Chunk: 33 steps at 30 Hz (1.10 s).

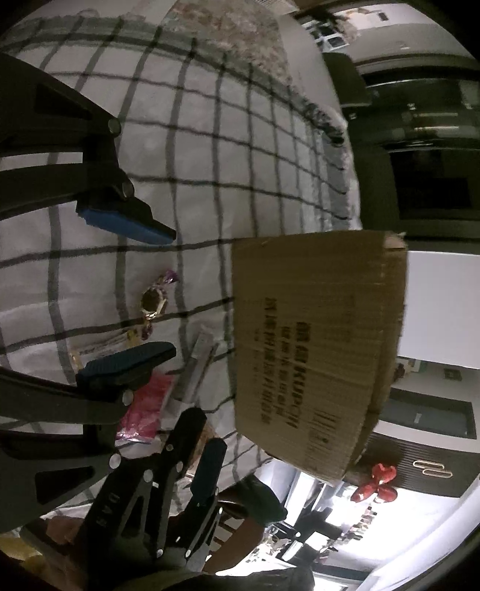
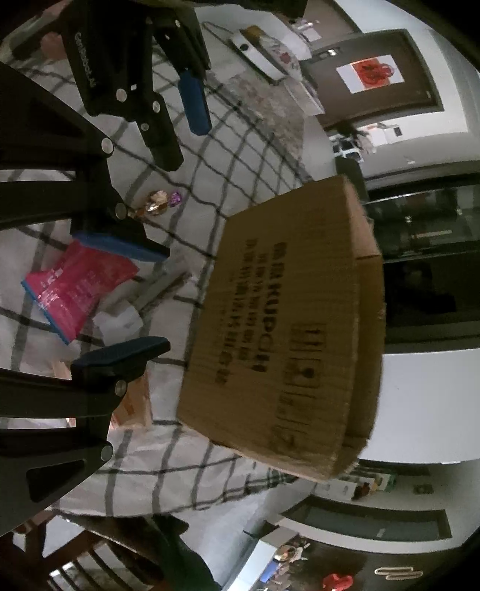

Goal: Organize snacks
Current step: 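Grasp a purple-gold candy with the left tool while the right tool grasps the white stick packet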

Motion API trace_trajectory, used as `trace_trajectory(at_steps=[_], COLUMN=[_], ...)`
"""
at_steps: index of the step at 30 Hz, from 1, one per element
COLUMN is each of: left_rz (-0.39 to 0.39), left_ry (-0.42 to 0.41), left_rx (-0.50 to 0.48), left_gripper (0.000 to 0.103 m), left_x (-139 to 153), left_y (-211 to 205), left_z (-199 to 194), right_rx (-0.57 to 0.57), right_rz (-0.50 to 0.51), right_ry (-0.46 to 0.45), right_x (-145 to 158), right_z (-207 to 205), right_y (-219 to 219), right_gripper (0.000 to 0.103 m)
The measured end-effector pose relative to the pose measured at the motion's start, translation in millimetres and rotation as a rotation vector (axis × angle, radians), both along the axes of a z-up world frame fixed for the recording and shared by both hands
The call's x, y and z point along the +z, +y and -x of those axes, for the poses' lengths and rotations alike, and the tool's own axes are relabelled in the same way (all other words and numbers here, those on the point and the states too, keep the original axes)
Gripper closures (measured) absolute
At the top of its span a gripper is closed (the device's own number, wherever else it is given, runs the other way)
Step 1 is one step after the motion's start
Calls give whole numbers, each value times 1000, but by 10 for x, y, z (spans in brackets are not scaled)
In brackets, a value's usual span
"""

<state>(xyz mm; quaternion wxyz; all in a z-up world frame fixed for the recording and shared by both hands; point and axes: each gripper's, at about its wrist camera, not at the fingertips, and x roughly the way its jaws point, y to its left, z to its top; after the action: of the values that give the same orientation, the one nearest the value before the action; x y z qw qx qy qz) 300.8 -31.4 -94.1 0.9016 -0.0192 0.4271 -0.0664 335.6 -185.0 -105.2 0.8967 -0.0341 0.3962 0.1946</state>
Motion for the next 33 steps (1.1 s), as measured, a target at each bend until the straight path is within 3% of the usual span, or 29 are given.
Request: trace_trajectory(at_steps=[8,21,27,33], left_rz=[71,64,43,34], left_ry=[101,114,104,93], left_rx=[-10,16,25,18], left_gripper=[58,64,73,74], left_x=[-298,-475,-481,-480], left_y=[-38,-84,-92,-106], left_z=[-165,-358,-358,-354], right_rx=[33,67,86,101], right_rz=[-2,46,64,78], right_ry=[67,98,96,78], right_x=[-210,-404,-474,-495], right_z=[-125,-313,-368,-377], right_y=[27,127,204,236], right_gripper=[60,60,61,70])
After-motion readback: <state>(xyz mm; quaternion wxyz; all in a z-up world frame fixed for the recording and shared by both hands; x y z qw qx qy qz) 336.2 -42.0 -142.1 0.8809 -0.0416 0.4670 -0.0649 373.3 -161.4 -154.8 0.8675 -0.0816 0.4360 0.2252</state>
